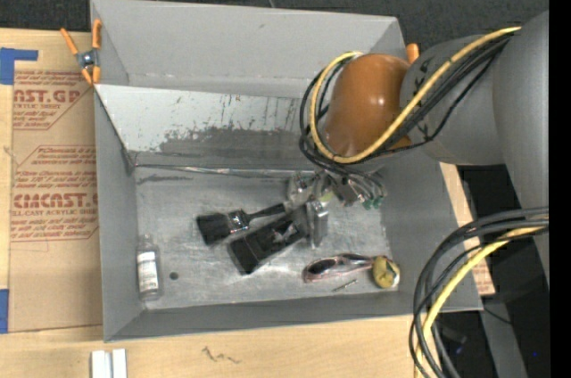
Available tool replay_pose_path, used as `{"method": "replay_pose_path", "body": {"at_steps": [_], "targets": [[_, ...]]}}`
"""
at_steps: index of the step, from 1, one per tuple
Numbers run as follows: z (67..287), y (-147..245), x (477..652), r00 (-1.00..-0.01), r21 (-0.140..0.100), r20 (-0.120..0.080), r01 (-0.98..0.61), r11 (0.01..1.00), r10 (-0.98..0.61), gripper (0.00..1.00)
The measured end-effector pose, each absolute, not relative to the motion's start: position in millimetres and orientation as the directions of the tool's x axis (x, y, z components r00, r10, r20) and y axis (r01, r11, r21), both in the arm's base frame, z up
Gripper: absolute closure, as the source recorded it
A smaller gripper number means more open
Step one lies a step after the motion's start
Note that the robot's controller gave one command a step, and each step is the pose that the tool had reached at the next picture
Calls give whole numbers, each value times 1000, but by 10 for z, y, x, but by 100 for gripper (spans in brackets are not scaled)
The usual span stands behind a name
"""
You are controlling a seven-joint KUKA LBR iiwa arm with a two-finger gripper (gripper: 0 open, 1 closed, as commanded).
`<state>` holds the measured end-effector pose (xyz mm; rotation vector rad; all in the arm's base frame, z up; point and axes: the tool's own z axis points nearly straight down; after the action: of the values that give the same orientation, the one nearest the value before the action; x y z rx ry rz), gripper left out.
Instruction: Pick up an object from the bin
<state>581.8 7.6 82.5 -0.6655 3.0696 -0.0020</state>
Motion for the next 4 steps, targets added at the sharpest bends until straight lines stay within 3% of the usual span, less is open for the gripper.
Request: {"method": "replay_pose_path", "body": {"at_steps": [2,4], "targets": [[1126,83,5813,-910,-1,0,-415,910,-415,100],[1268,86,5811,-910,-1,-1,-415,910,-415,100]]}}
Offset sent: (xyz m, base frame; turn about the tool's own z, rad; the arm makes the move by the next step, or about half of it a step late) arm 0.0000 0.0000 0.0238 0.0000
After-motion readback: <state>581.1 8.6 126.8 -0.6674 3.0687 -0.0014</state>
